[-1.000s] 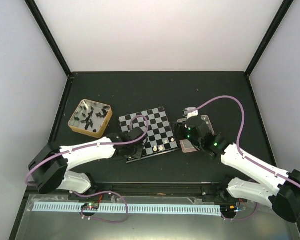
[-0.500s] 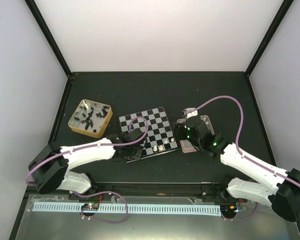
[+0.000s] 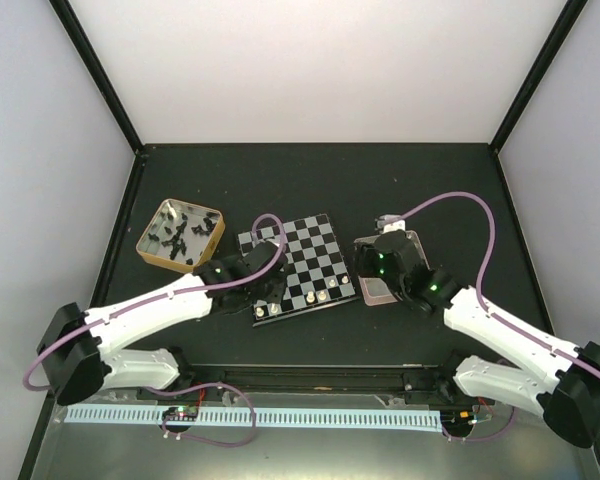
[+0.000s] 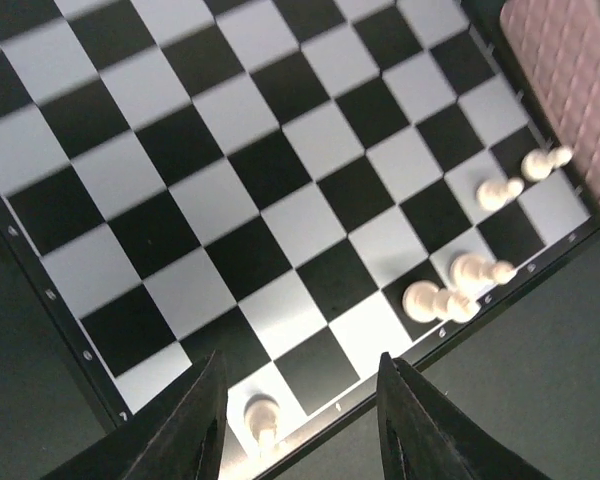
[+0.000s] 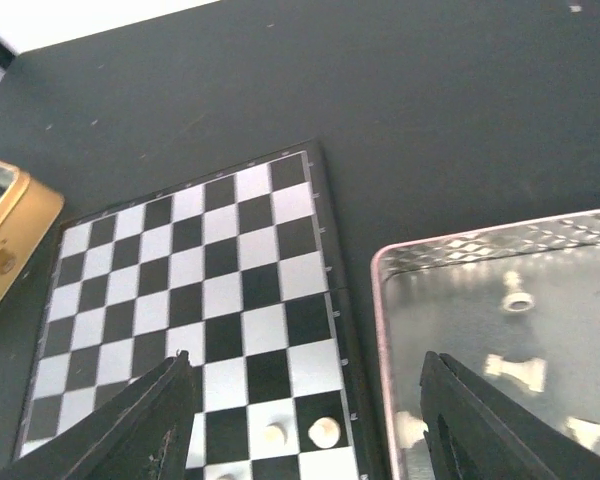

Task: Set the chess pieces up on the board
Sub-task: Place the chess piece on the chessboard, then pick up the chess piece from the storage box.

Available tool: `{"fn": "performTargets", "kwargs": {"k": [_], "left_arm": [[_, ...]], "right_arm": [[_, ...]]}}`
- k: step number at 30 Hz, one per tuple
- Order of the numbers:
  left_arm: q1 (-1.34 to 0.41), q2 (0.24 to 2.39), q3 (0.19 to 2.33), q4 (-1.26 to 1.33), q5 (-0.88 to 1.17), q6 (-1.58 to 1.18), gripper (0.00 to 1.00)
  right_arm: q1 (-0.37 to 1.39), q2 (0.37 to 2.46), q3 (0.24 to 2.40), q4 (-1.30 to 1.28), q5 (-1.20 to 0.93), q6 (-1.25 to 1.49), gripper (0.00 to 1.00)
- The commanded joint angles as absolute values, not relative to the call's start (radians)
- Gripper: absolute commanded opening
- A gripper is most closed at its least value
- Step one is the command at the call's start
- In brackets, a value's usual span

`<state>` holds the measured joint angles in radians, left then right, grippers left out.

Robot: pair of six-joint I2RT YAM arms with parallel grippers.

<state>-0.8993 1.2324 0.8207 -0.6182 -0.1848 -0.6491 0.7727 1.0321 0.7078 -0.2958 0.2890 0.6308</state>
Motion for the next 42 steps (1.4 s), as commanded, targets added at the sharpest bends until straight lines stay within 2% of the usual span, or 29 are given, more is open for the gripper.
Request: {"fn": "performTargets", "kwargs": {"k": [1,10,15,19,24,28,34,38,42], "left_arm": [[-0.903,1.155,0.87,-0.637,-0.293,-0.622,0.44],[-0.892,0.844,0.725,-0.456,-0.408,-0.551,0.58],[-0.888,0.65,0.626,-0.359,-0.448,-0.507,0.68],[-0.882,0.56,0.602,-0.352,-0.477,-0.48,0.7],[-0.879,0.532,0.599,-0.376,-0.487,-0.468,0.71],[-0.877,0.538,0.598,-0.393,-0.485,-0.469,0.71],[-0.874,0.539,0.592,-0.402,-0.478,-0.473,0.71],[-0.873,0.538,0.592,-0.4,-0.475,-0.474,0.71],[-0.873,0.538,0.593,-0.402,-0.47,-0.477,0.71]], "right_arm": [[0.714,1.021,0.704,-0.354,0.357,0.684,0.63],[0.493,1.196,0.698,-0.396,0.205,0.66,0.61],[0.465,1.371,0.783,-0.409,0.177,0.561,0.59],[0.45,1.502,0.855,-0.401,0.171,0.529,0.56],[0.423,1.631,0.923,-0.39,0.162,0.528,0.52],[0.413,1.704,0.968,-0.396,0.169,0.537,0.44],[0.408,1.756,0.994,-0.398,0.187,0.542,0.34],[0.408,1.771,0.995,-0.401,0.189,0.537,0.23],[0.407,1.778,0.996,-0.397,0.19,0.541,0.22]]}}
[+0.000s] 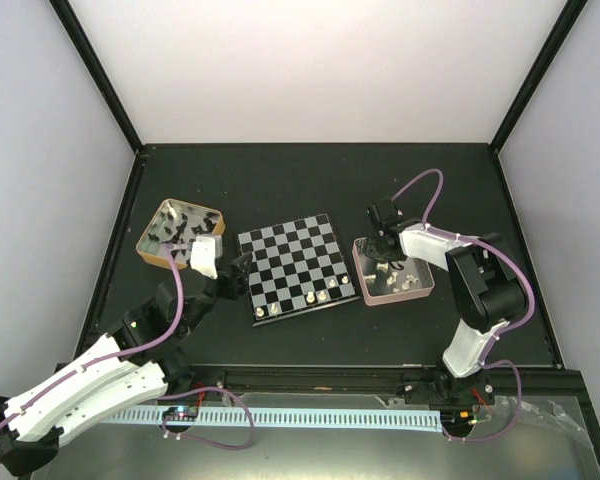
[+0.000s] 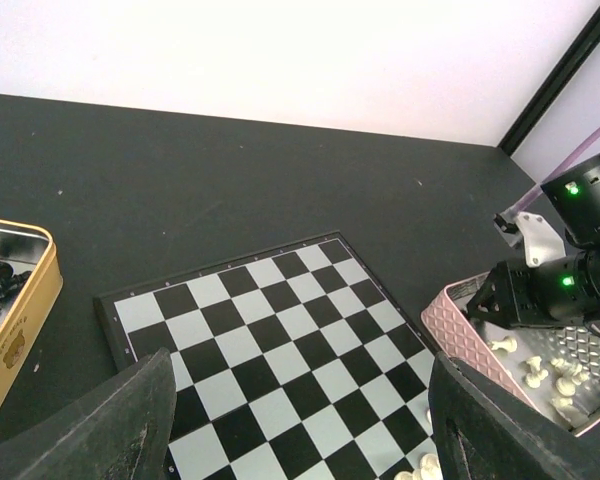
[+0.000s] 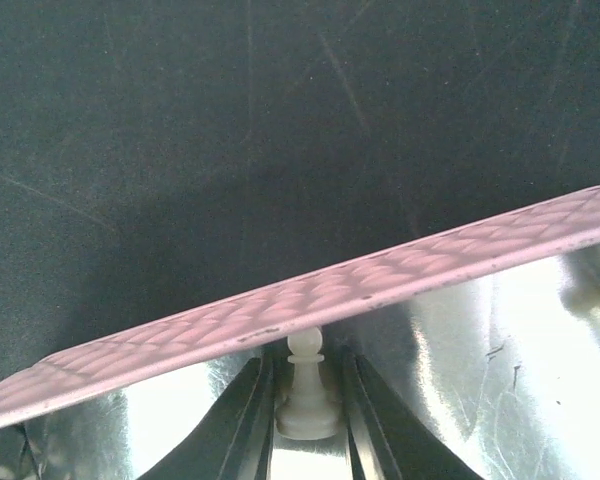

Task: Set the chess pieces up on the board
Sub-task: Pick up the chess piece from the storage box, then place the chess piece on the chessboard.

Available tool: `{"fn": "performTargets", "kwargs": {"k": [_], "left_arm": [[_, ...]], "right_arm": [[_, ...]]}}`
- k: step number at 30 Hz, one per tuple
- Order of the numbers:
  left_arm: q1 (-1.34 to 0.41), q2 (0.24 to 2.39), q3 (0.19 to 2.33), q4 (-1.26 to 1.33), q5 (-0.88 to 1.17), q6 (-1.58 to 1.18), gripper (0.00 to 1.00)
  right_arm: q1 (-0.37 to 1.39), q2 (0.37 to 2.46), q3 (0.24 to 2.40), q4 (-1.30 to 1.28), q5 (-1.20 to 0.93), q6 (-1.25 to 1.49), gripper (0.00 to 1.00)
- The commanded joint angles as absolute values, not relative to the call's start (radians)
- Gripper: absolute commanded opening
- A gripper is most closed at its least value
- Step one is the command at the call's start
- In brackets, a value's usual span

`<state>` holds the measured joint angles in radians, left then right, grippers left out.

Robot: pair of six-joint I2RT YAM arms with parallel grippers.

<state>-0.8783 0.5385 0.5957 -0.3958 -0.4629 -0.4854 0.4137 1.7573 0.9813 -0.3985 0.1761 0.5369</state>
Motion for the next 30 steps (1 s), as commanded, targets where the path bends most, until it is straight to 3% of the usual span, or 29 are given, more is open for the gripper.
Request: {"fn": "performTargets", "kwargs": {"k": [1,6,12,22,30], "left_arm": [[-0.873,0.538,0.594,-0.403,-0.468,-0.479,0.71],[-0.873,0.538,0.598,-0.416,-0.462,-0.492,0.71],[-0.873,0.548,0.599,-0.406,-0.409,-0.514,0.72],[-0.862,0.68,0.682,-0.355,-0.177,-0.593,0.76],[-0.785,0.782,0.804,-0.36,0.111,-0.655,0.79]], "right_arm": [[0.406,1.782,0.999,-0.399,0.19,0.542,0.2],[0.407,1.77,0.998,-0.414,0.189,0.548,0.1],[0.408,1.642,0.936,-0.38,0.145,0.534,0.08],[0.464,1.221,0.706,-0.039,-0.303,0.41,0.08],[0.635,1.057,0.621,0.211,-0.643,0.32,0.12]]}}
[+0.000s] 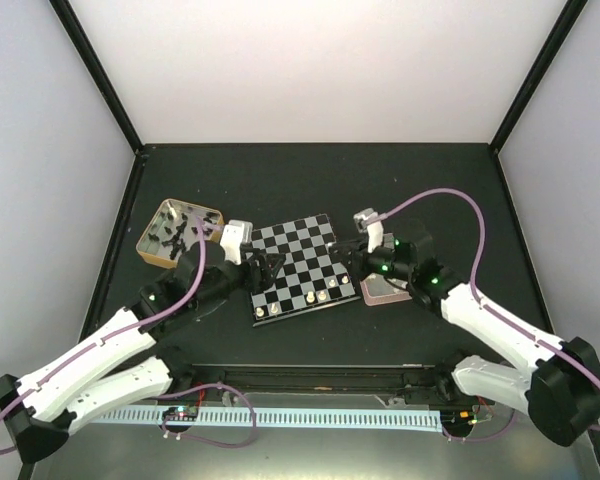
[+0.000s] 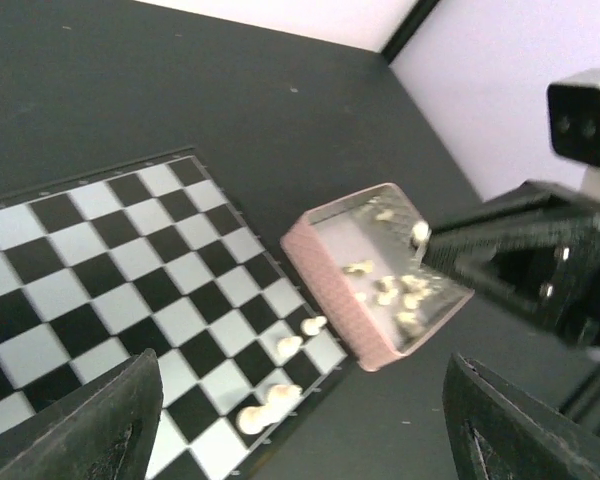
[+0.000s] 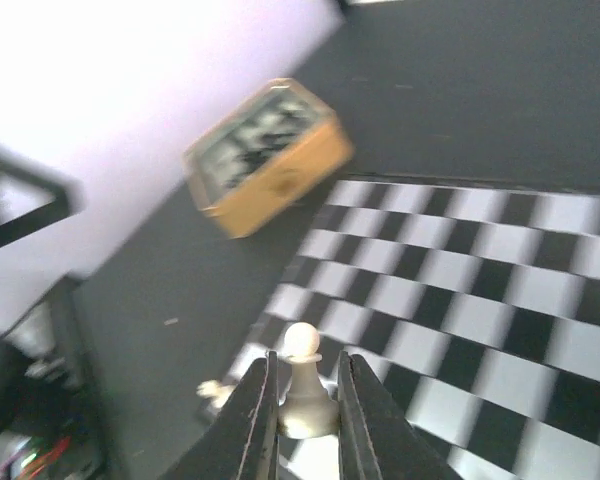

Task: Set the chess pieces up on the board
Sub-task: Place the chess piece on the chessboard.

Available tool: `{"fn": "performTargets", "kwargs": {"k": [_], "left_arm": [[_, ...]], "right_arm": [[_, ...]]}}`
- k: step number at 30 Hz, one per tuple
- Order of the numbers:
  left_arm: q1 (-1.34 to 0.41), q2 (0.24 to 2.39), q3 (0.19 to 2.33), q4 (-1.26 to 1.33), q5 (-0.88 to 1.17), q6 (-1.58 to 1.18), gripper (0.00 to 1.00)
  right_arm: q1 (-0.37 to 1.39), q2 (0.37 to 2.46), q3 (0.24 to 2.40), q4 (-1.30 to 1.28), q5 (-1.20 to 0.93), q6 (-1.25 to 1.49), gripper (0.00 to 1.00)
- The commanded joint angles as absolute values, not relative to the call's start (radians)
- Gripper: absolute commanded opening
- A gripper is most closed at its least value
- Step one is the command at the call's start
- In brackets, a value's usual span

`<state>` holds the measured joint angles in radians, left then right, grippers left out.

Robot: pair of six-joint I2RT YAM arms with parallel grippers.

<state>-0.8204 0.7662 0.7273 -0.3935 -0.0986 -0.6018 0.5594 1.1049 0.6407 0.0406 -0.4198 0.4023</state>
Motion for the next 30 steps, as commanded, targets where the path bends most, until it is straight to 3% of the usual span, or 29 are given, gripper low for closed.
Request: {"fn": "performTargets", "kwargs": {"k": [1,9,14,26,30], "left_arm": [[-0.775,0.786,0.807,-0.347,0.161,-0.669,0.79],[-0.716,0.812,0.794,-0.251,0.462,-0.8,0.79],[-0.706,0.827,0.766,-0.165,0.582,-0.866,0.69],[-0.688,0.863,0.75,-0.156,0.626,-0.902,0.14],[-0.68,0.866,0.743,-0.156,0.634,-0.898,0.07]], "right_arm": [[0.657,1.048,0.624,0.22,-0.673,0.303,0.12],[0.771,1.041,0.67,0.222,-0.735,0.203,0.12],[0.802,1.07,0.711,0.177,-0.703,0.149,0.12],[0.819,1.117,0.747,0.175,-0.664,0.139,0.11],[0.82,1.121,0.746,0.177,-0.653,0.145,0.11]]}}
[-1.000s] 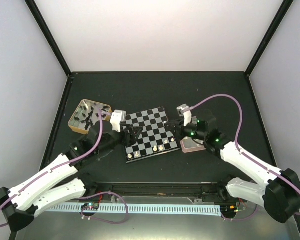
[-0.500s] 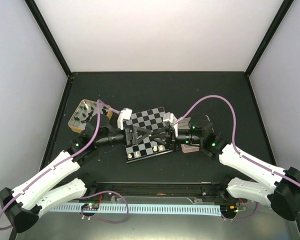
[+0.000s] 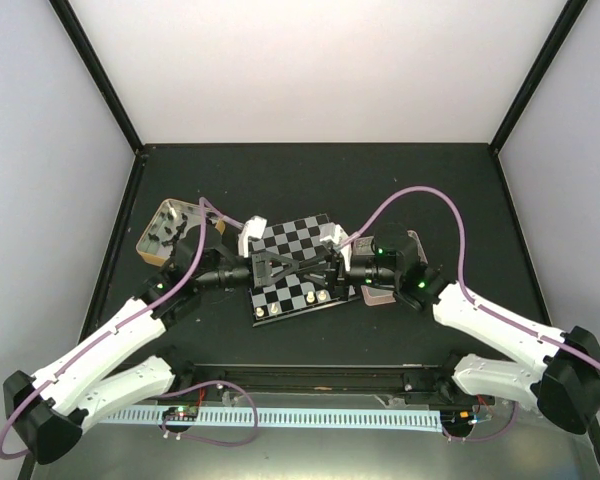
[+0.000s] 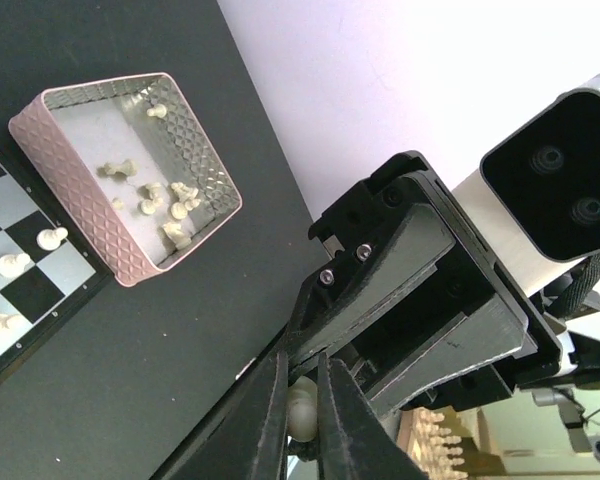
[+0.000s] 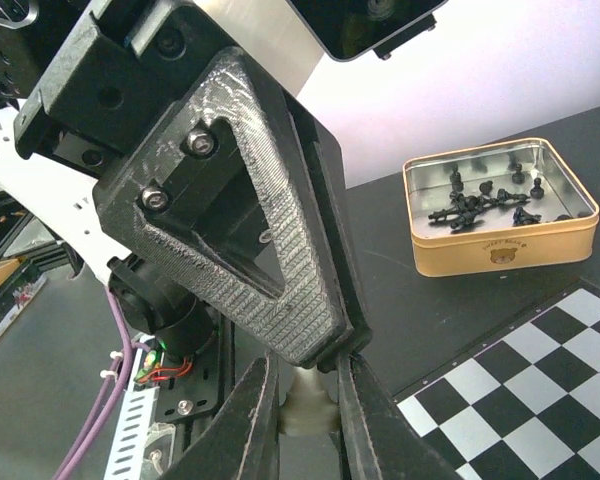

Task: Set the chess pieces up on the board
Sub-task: Place the chess piece on the chessboard.

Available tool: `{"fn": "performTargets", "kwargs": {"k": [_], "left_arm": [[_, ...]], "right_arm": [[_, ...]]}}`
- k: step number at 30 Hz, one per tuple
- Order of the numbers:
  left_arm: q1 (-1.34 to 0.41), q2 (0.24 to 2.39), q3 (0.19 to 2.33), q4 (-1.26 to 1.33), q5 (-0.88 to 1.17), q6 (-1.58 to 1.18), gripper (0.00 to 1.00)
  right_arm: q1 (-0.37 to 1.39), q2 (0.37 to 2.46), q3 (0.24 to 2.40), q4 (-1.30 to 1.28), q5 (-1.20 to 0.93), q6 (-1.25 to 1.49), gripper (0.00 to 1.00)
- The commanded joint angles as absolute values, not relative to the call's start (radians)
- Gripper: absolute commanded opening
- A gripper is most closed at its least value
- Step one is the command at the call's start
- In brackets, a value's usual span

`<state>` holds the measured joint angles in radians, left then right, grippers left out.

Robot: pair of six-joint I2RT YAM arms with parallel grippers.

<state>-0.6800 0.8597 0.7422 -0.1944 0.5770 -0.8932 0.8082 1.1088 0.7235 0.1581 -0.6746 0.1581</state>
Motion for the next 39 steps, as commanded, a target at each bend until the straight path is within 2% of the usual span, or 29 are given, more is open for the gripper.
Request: {"fn": "performTargets", "kwargs": {"k": [1,4,6,8,10,16,21,30,39], "left_arm": [[-0.68,0.868,0.743,-0.154,0.637,-0.895,0.04],[-0.674,0.873,0.748,-0.168,0.639,-0.88,0.01],[-0.665,0.875,0.755,-0.194,0.628,-0.856,0.02],[-0.652,0.873,0.763,-0.24,0.592,-0.82,0.01],[-0.64,0.867,0.776,-0.32,0.509,-0.768,0.02],[-0.636,0.843,0.793,-0.556,0.124,-0.61,0.02],[-0.636,0.893,0.766,-0.637,-0.038,-0.562,0.02],[-0.636,1.031,0.698,-0.603,-0.097,-0.556,0.02],[-0.635,1.187,0.648,-0.514,-0.033,-0.525,0.01]], "right_arm": [[0.819,1.121,0.744,0.178,-0.651,0.146,0.11],[0.821,1.125,0.748,0.17,-0.625,0.164,0.2],[0.82,1.127,0.753,0.147,-0.59,0.172,0.33],[0.821,1.123,0.755,0.116,-0.544,0.187,0.54],[0.82,1.111,0.745,0.1,-0.492,0.201,0.61],[0.818,1.022,0.663,0.082,-0.212,0.308,0.63],[0.818,0.999,0.641,0.008,0.025,0.424,0.63],[0.819,1.018,0.618,-0.016,0.119,0.52,0.63],[0.818,1.036,0.623,-0.036,0.169,0.53,0.62]]}}
